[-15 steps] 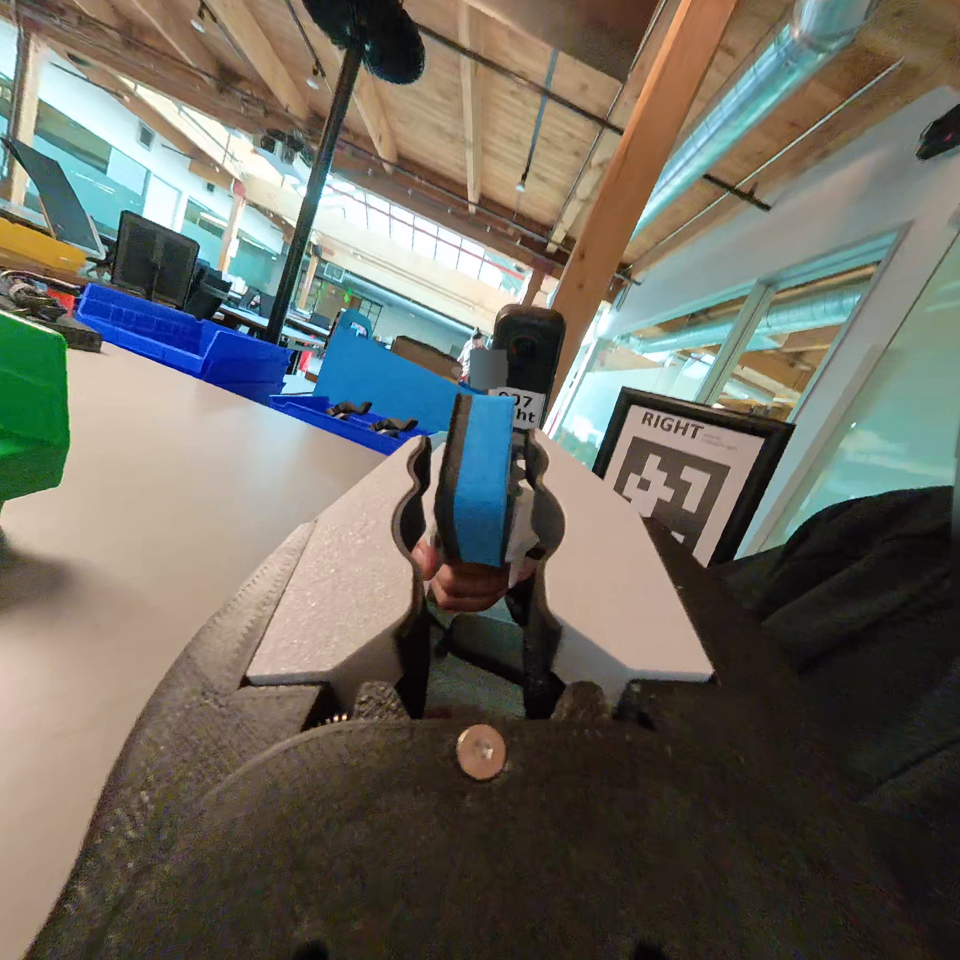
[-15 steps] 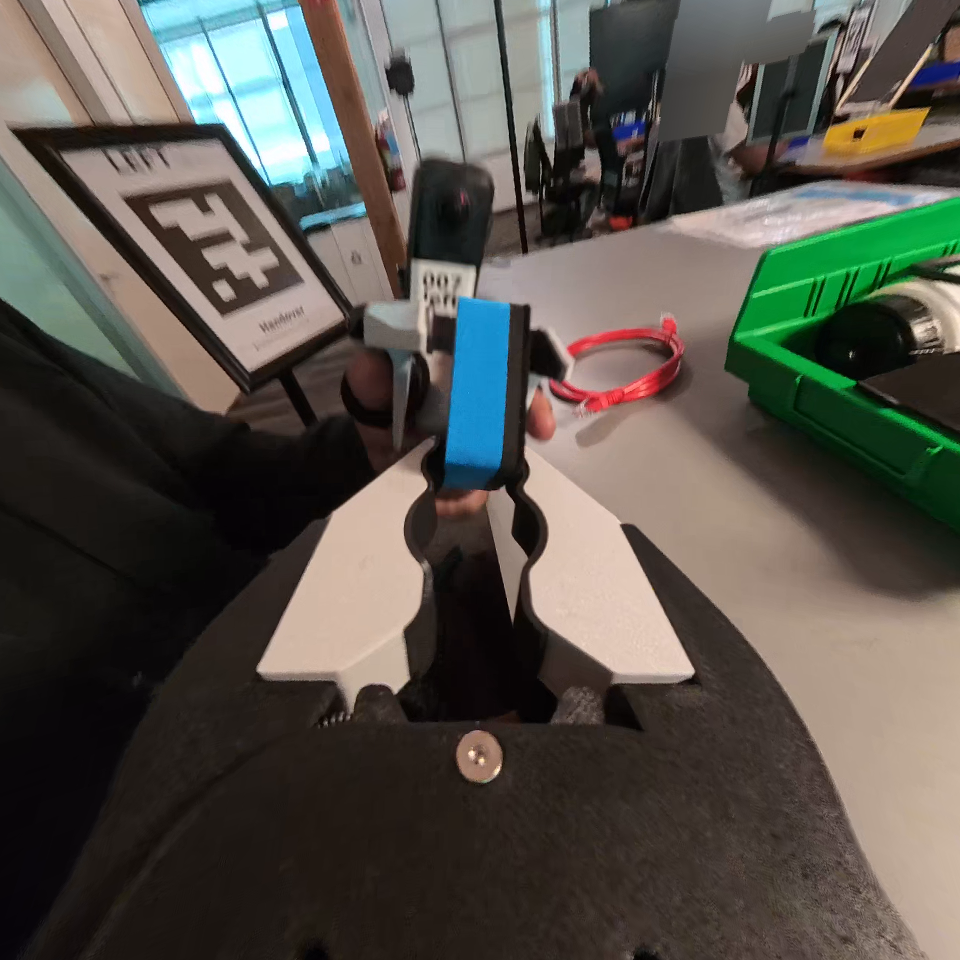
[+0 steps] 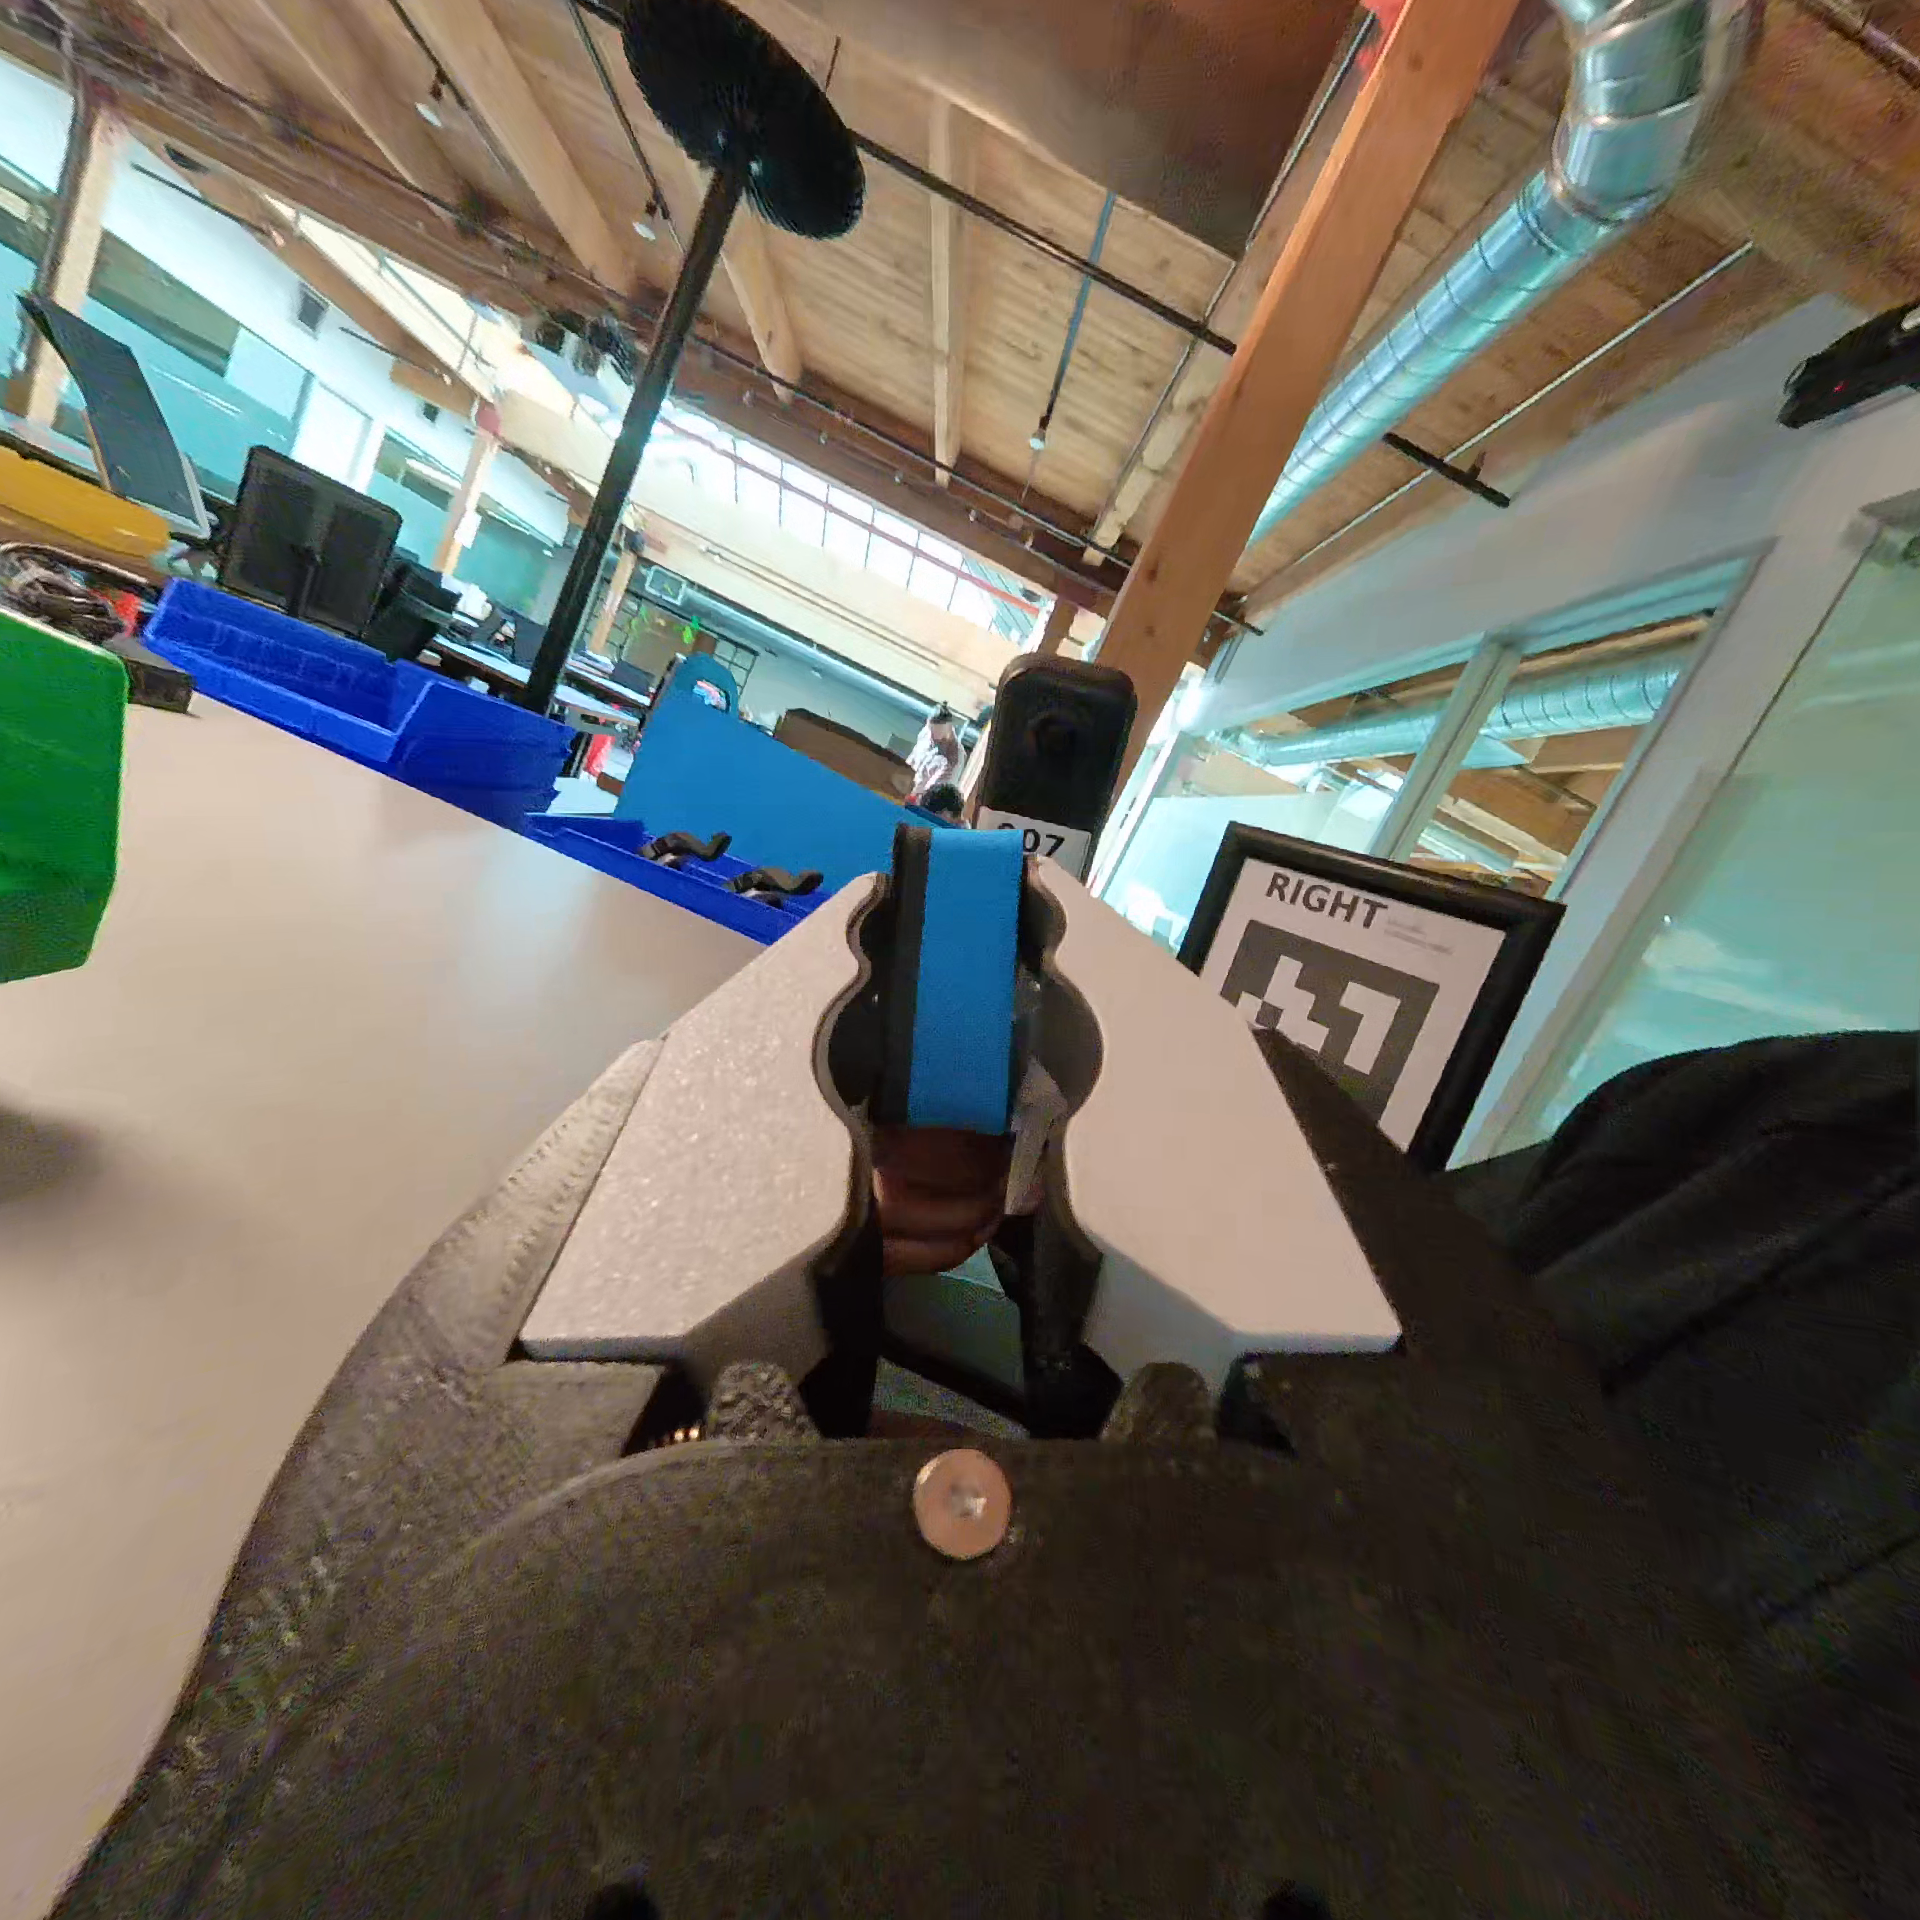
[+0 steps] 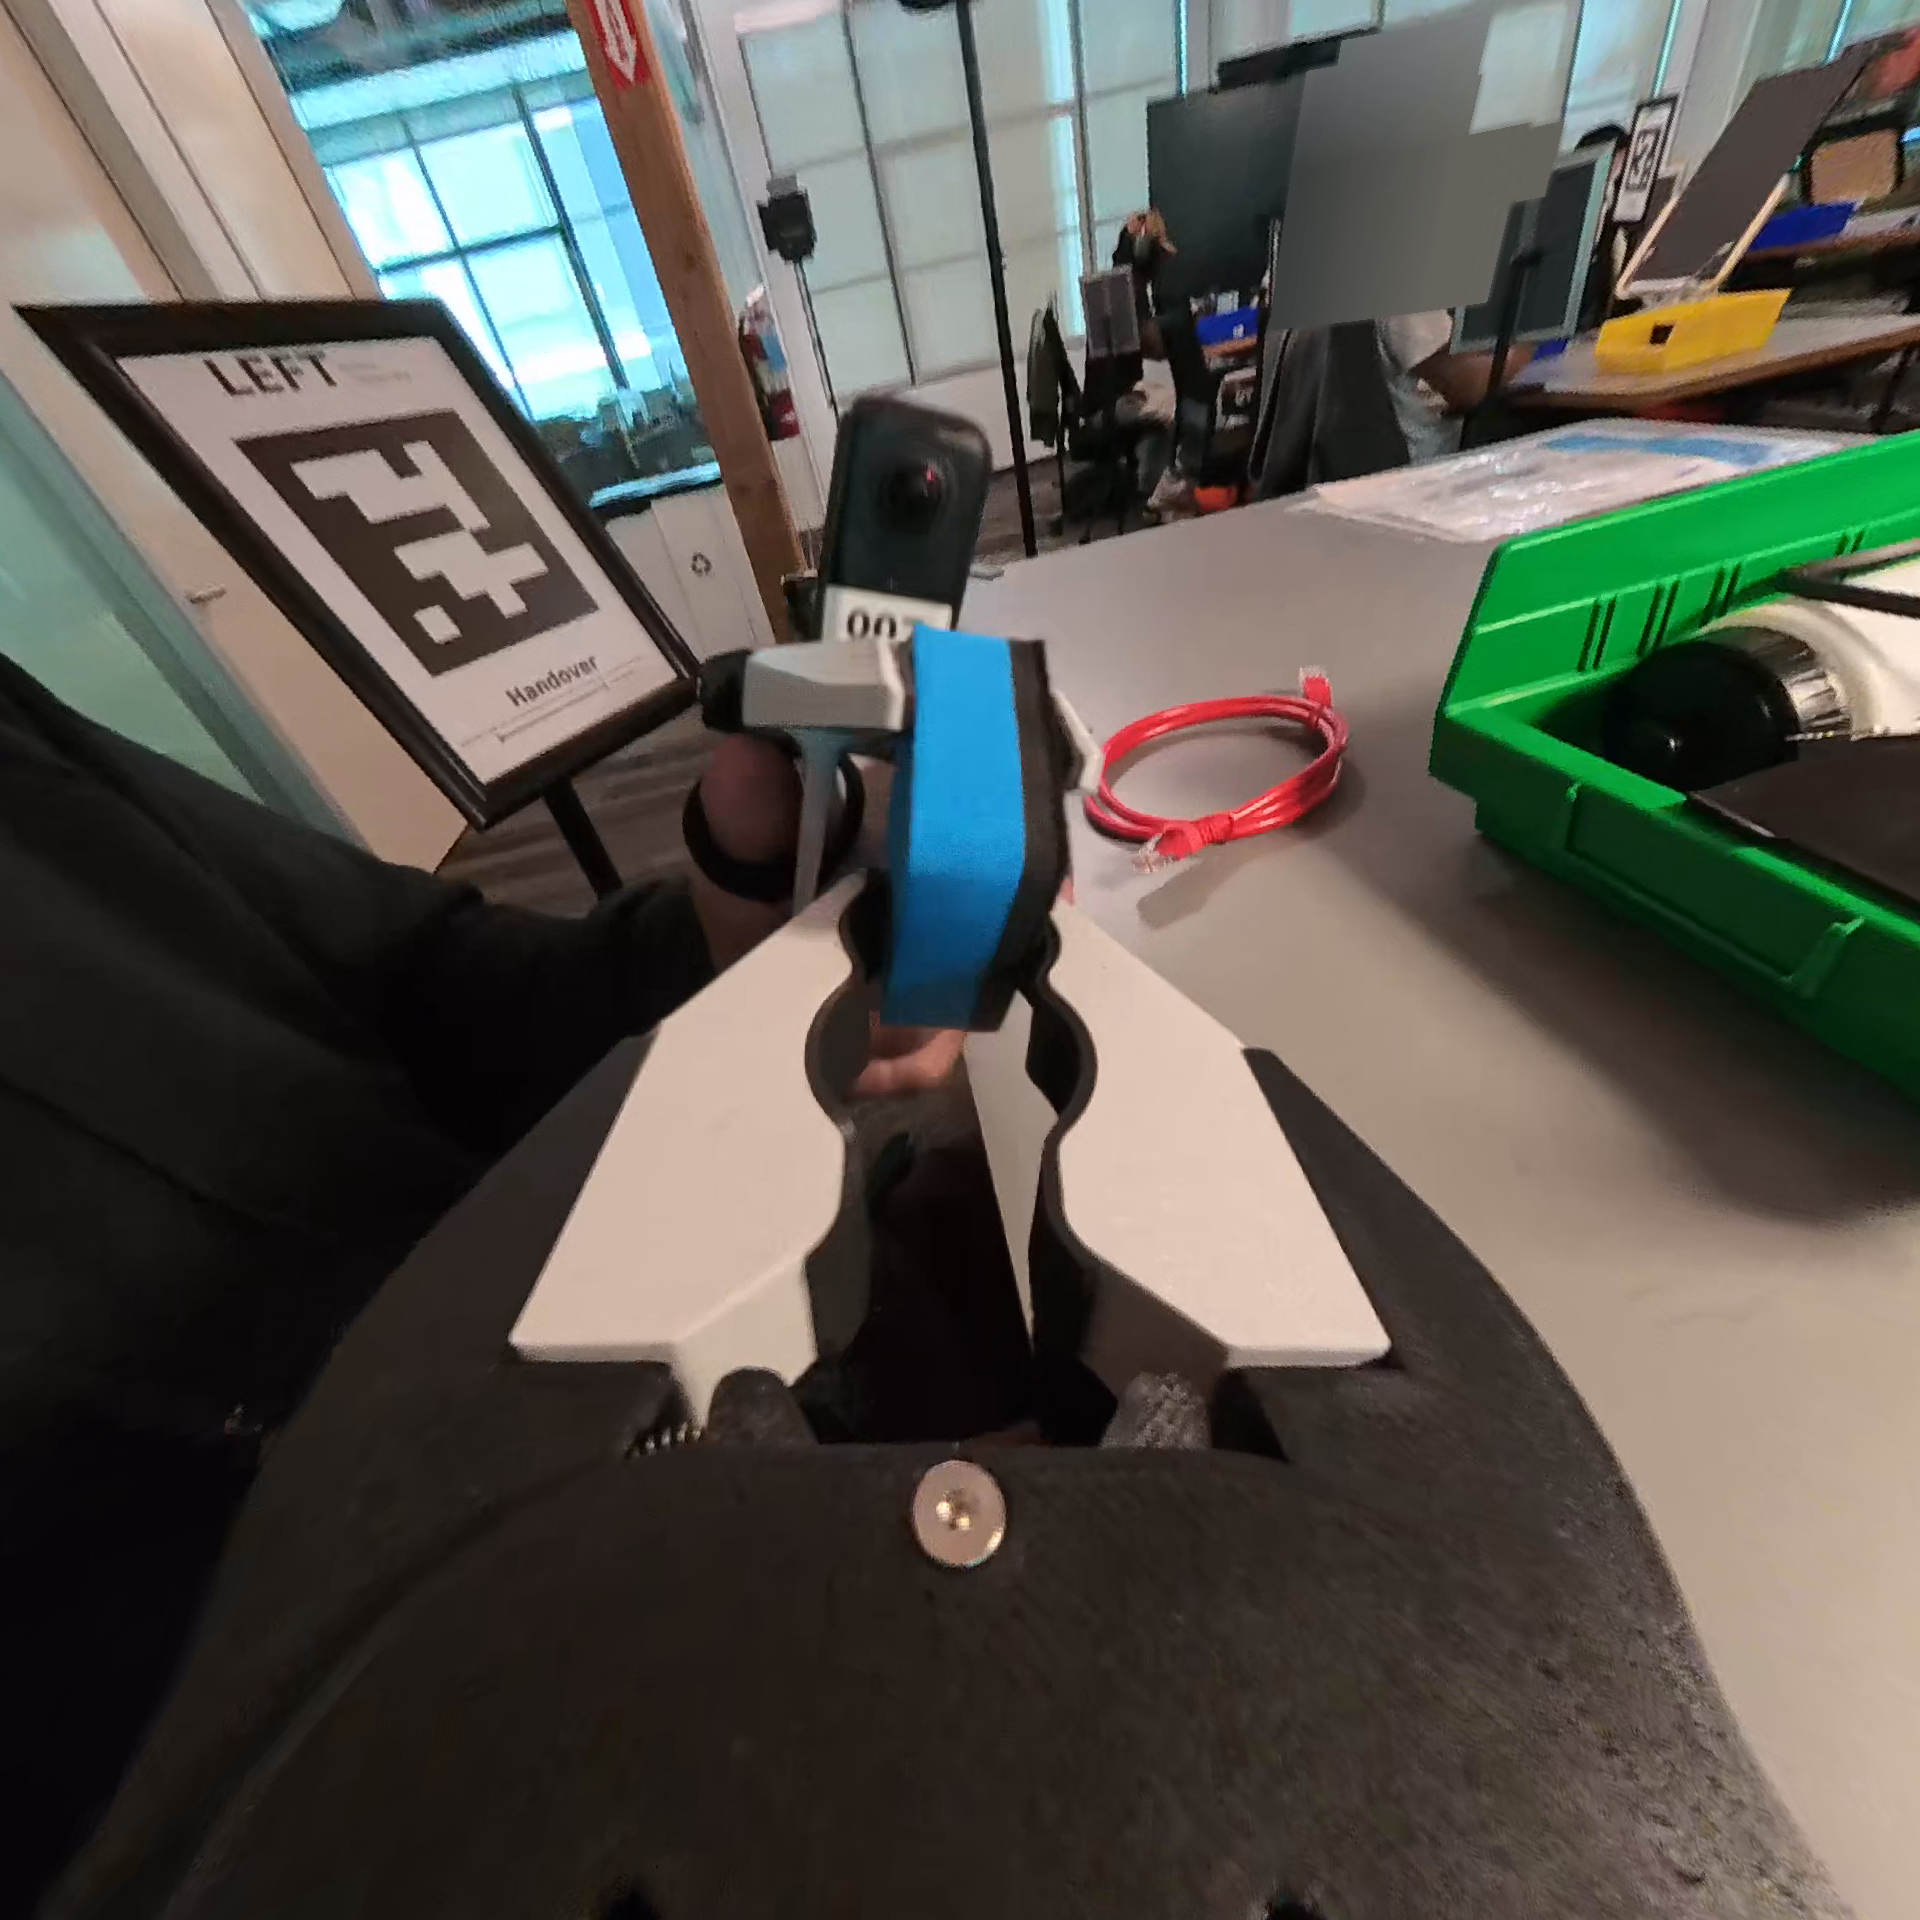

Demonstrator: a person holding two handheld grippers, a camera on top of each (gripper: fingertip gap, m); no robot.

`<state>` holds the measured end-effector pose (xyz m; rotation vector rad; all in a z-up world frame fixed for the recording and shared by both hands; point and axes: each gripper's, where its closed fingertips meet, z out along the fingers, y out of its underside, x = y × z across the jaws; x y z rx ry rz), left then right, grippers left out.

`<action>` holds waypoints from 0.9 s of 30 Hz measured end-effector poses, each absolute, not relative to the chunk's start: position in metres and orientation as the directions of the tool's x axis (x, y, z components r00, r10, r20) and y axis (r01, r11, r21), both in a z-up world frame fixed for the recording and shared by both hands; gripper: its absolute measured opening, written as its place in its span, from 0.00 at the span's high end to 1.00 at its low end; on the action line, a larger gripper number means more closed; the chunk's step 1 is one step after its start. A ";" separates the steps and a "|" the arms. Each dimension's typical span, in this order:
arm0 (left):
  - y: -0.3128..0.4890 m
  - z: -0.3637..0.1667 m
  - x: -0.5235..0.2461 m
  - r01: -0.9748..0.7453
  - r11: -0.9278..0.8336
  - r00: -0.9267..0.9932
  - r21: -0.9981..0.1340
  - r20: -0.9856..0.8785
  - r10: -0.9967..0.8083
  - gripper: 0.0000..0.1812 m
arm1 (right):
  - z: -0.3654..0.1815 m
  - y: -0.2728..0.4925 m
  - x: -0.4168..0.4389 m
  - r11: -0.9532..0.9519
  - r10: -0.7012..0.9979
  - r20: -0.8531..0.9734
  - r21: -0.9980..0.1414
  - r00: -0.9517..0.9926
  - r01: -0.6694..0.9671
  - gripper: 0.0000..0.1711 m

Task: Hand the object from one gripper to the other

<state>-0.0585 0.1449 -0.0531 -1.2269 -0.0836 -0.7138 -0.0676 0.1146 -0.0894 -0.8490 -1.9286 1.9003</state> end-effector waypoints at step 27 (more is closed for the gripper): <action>0.137 -0.068 -0.047 0.303 0.018 0.863 -0.953 0.266 -0.430 0.88 | -0.093 0.125 -0.058 0.024 0.602 -0.169 -0.973 -0.780 0.229 0.77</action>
